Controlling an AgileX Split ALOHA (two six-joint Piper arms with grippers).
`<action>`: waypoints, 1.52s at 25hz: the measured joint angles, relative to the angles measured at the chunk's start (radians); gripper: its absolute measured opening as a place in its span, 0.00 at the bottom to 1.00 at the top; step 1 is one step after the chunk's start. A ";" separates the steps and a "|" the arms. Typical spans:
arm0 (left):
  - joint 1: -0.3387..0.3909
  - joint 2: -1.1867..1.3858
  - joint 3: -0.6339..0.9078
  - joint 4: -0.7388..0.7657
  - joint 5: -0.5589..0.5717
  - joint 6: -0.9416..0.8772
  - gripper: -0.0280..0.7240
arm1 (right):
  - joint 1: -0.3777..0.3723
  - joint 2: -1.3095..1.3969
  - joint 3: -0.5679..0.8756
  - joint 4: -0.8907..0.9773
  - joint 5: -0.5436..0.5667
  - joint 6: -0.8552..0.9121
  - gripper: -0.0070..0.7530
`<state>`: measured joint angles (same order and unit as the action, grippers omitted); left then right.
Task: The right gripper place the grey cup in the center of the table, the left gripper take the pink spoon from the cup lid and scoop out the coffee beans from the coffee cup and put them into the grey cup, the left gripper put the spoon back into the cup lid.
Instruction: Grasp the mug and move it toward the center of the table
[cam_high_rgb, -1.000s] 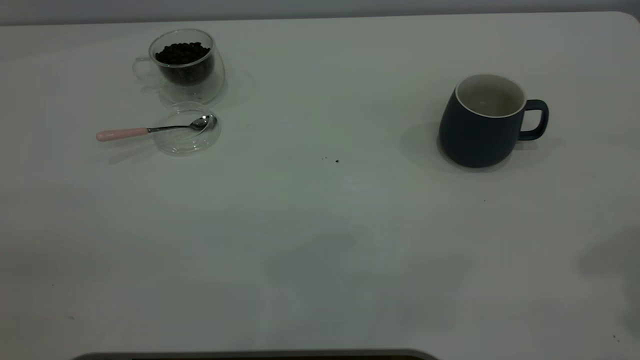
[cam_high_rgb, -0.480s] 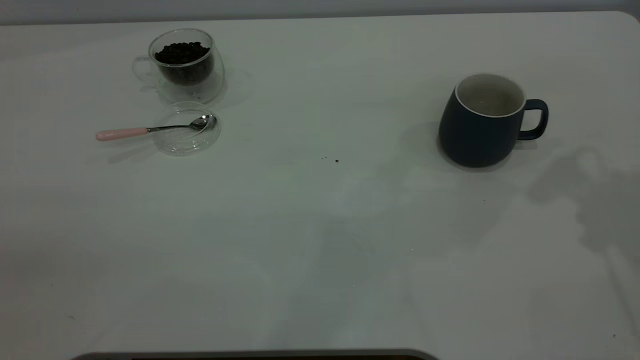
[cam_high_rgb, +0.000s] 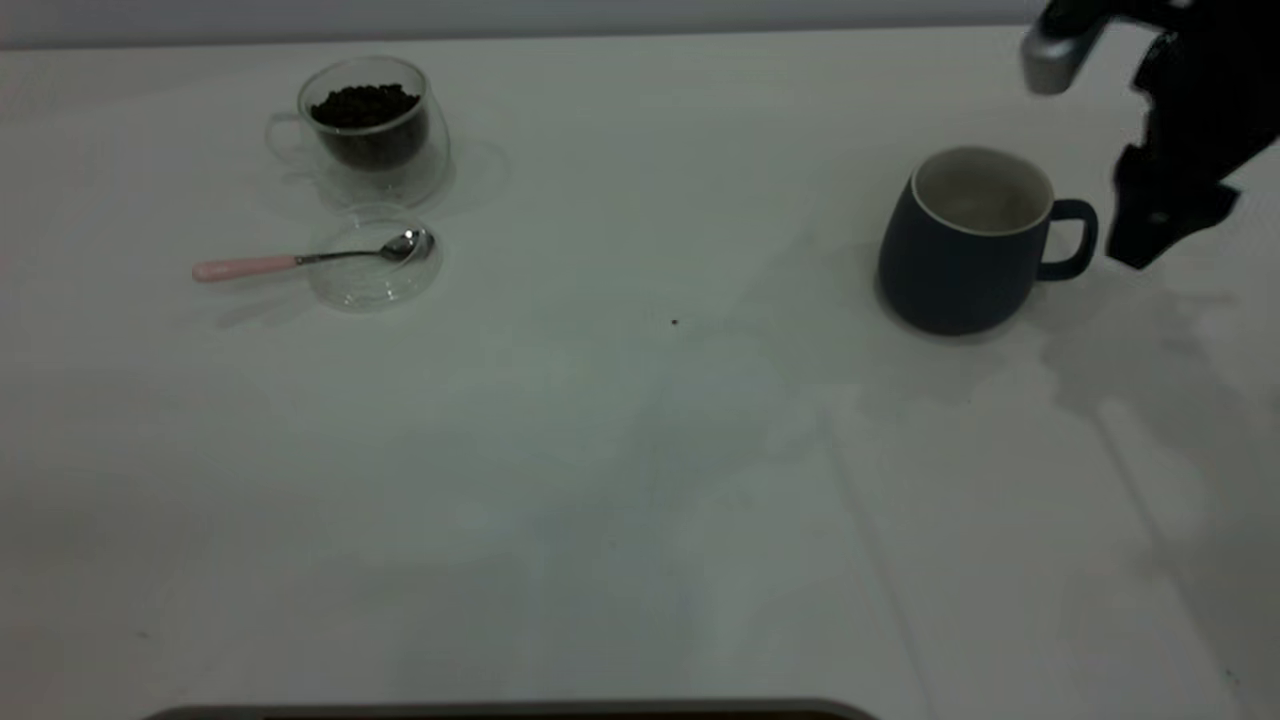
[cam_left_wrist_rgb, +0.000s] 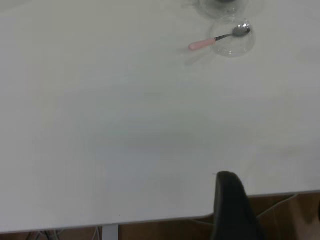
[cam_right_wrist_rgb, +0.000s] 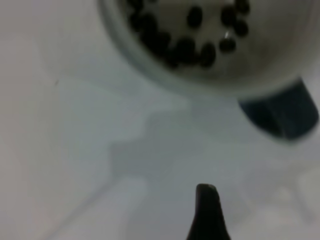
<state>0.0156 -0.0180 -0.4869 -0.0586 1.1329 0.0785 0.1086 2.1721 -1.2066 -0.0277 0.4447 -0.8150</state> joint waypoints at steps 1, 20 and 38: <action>0.000 0.000 0.000 0.000 0.000 0.000 0.66 | 0.001 0.025 -0.019 0.000 -0.008 -0.001 0.79; 0.000 0.000 0.000 0.000 0.000 0.000 0.66 | 0.126 0.119 -0.110 0.004 -0.097 -0.019 0.79; 0.000 0.000 0.000 0.000 0.001 0.000 0.66 | 0.412 0.119 -0.112 0.280 -0.325 -0.008 0.79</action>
<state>0.0156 -0.0180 -0.4869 -0.0586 1.1337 0.0785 0.5209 2.2911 -1.3186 0.2525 0.1199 -0.8225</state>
